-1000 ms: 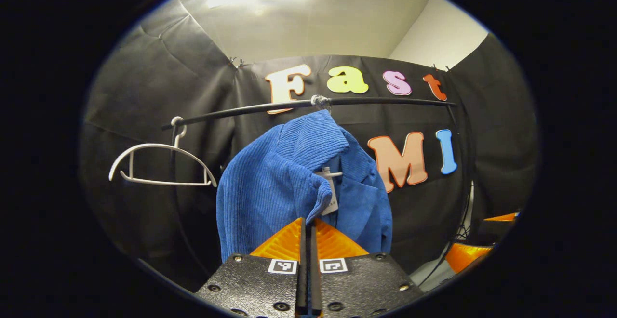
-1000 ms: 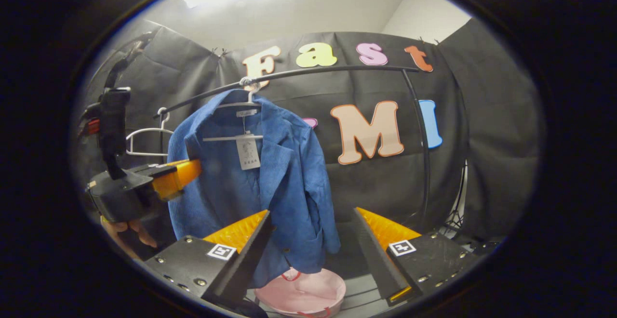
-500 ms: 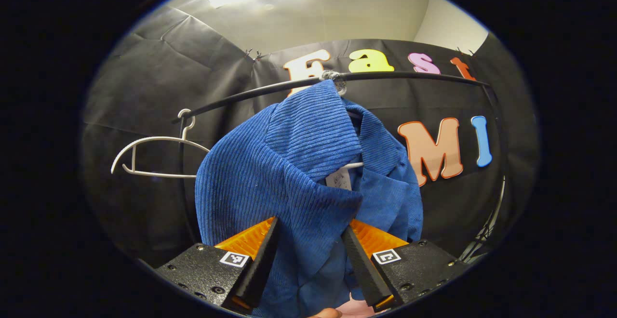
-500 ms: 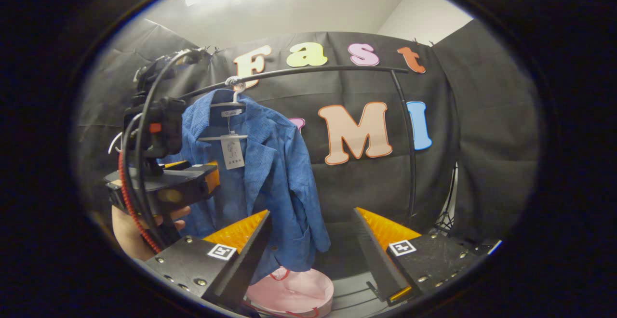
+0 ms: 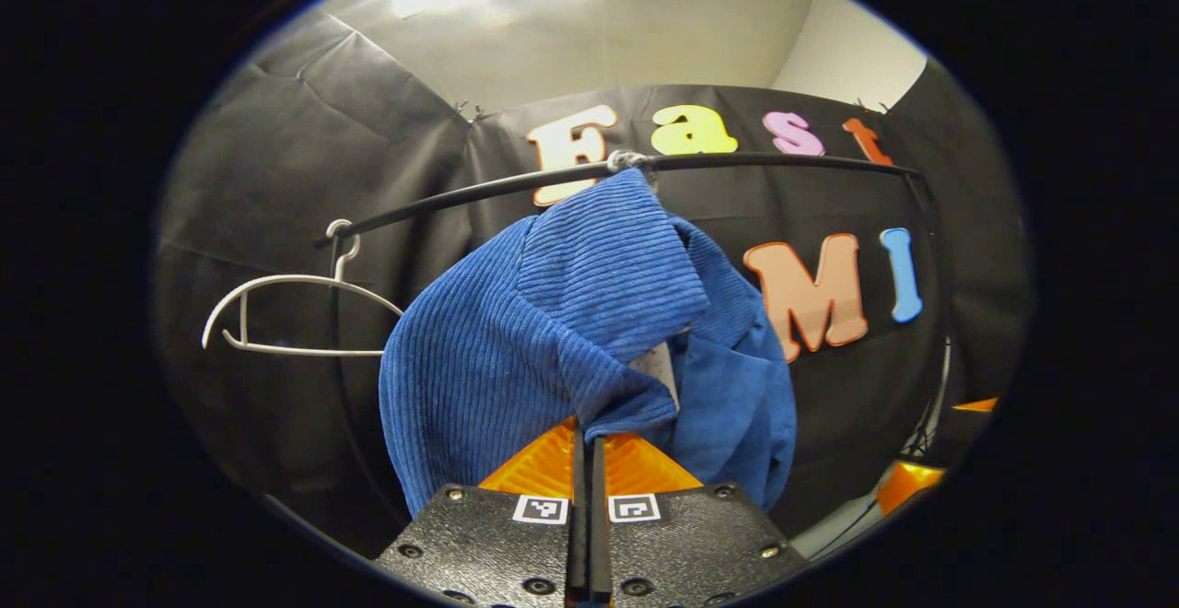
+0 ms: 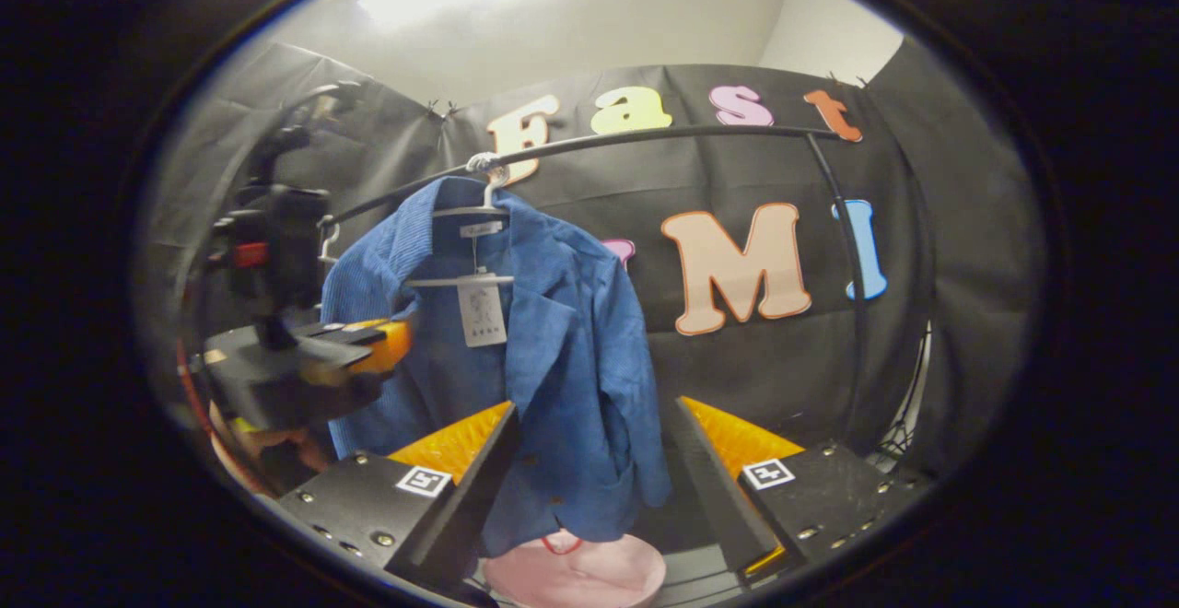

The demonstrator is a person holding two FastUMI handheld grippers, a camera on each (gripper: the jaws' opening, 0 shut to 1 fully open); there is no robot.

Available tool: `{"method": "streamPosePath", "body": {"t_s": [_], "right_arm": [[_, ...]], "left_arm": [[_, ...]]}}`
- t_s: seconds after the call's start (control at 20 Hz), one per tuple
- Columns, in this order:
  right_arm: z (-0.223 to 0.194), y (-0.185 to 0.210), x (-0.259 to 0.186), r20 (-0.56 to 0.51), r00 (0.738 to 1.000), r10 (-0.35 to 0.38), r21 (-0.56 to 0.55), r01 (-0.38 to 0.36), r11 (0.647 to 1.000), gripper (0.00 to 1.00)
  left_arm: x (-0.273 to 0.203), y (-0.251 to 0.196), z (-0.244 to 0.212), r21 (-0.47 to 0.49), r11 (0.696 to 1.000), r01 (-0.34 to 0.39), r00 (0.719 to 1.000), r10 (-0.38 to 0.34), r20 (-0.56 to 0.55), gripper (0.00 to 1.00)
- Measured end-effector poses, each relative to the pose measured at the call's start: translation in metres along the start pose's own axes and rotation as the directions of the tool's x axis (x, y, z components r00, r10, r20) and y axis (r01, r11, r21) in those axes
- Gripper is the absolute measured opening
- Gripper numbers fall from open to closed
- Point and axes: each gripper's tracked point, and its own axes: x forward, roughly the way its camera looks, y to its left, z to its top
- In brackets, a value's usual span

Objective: Grasp the clothes on the hanger with both hands and then place them into the laundry hamper below.

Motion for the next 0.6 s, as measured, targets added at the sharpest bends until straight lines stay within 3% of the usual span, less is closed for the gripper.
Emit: {"method": "streamPosePath", "body": {"t_s": [0.15,0.45,0.6], "right_arm": [[-0.014,0.034,0.028,-0.013,0.997,0.074,0.034,-0.074,0.997,0.99],[-0.029,0.074,0.073,-0.056,0.993,0.102,-0.009,-0.103,0.995,0.99],[-0.029,0.089,0.099,-0.078,0.99,0.118,-0.06,-0.122,0.991,0.99]], "left_arm": [[-0.028,0.008,0.015,-0.031,0.995,0.093,0.995,-0.092,0.029,0.02],[-0.047,0.047,0.03,-0.108,0.971,0.212,0.977,-0.211,0.016,0.02],[-0.058,0.051,0.038,-0.169,0.933,0.317,0.947,-0.322,-0.005,0.02]]}}
